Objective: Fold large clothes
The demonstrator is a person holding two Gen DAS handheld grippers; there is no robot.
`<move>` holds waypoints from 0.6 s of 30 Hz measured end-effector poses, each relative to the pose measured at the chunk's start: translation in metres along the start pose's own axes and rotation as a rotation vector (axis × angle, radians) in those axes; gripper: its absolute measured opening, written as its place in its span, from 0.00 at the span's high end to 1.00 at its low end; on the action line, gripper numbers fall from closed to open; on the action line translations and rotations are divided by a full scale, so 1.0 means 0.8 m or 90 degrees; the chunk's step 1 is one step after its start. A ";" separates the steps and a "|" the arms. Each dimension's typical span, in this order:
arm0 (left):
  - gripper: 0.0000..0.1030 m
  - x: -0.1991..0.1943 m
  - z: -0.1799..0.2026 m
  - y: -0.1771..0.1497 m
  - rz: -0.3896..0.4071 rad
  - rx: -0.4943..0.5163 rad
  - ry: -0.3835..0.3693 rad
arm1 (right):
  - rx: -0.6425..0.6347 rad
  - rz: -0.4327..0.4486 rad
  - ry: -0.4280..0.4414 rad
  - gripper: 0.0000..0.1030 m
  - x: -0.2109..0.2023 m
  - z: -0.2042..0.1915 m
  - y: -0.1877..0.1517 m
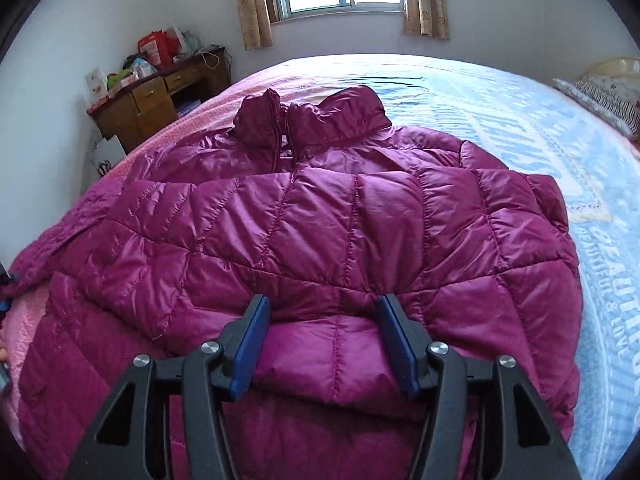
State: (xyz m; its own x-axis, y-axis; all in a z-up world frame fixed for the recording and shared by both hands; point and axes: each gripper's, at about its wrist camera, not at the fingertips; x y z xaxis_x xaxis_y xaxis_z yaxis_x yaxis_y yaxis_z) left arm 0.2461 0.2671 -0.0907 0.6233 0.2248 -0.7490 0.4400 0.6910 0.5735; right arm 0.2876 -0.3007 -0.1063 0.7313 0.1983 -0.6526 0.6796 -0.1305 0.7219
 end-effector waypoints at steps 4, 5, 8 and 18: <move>0.88 -0.022 0.027 0.001 0.048 0.055 0.007 | 0.034 0.014 0.037 0.41 -0.005 0.012 -0.007; 0.89 -0.031 0.036 0.002 0.062 0.066 0.002 | 0.040 0.017 0.042 0.41 -0.008 0.012 -0.009; 0.90 -0.068 0.078 0.004 0.116 0.114 -0.028 | 0.051 0.021 0.053 0.41 -0.010 0.015 -0.011; 0.90 -0.201 0.260 -0.099 0.240 0.373 -0.259 | 0.076 0.033 0.079 0.41 -0.016 0.025 -0.014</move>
State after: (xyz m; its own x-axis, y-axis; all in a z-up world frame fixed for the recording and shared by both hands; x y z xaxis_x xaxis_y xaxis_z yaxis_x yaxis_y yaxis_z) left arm 0.2450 0.0332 0.0531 0.9342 0.0258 -0.3557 0.3504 0.1197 0.9289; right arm 0.2716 -0.3213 -0.1107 0.7577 0.3058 -0.5765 0.6487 -0.2569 0.7164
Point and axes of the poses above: each gripper's, at about its wrist camera, not at the fingertips, and x roughly the way its jaws point, z to its right, y to its top, and after that the axes turned 4 degrees about y, right-handed
